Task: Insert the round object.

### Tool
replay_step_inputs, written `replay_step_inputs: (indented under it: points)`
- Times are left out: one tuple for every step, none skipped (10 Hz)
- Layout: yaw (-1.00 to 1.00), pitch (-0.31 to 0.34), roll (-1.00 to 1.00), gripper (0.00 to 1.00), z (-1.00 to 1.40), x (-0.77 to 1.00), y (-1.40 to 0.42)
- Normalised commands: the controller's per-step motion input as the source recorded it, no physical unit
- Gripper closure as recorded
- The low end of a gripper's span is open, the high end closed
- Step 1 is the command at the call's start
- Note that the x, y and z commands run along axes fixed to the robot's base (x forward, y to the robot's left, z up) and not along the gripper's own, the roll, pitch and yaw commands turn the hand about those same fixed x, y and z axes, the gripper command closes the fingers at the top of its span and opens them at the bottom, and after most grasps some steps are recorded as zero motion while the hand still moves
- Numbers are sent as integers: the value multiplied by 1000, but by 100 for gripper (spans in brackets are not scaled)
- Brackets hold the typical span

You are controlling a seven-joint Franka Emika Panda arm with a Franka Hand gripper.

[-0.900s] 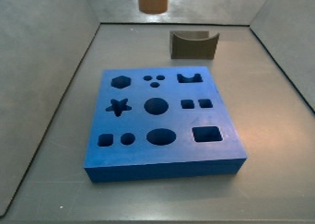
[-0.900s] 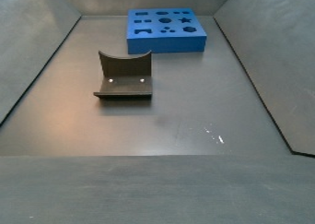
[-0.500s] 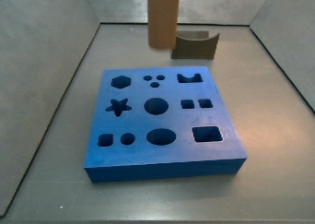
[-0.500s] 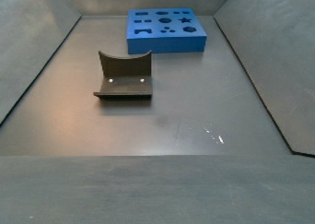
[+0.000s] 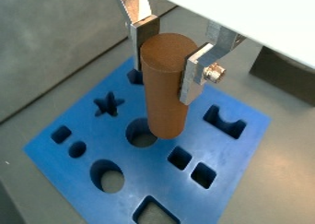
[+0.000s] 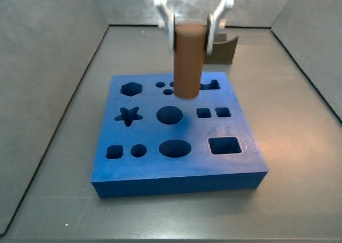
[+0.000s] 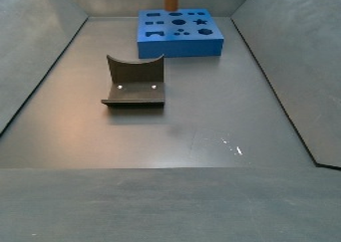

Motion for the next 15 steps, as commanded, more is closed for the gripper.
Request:
replay_step_inputs:
  points:
    - [189, 74, 410, 100, -403, 0, -69]
    - [151, 89, 466, 100, -214, 0, -29]
    - [134, 54, 500, 100, -271, -23, -120]
    - [83, 11, 383, 100, -380, -57, -209]
    - [26, 0, 214, 100, -331, -177, -240]
    - [11, 0, 170, 100, -323, -229, -257]
    - [14, 0, 81, 100, -266, -309, -197]
    - [9, -7, 3, 100, -243, -334, -117]
    - [0, 0, -37, 100, -323, -191, -83]
    - [0, 0, -290, 100, -391, 0, 0]
    - [0, -29, -379, 100, -331, 0, 0]
    - [0, -37, -443, 100, -197, 57, 0]
    - [0, -39, -490, 100, -109, 54, 0]
    - [0, -23, -496, 100, -103, 51, 0]
    - [0, -7, -416, 100, -323, 11, 174]
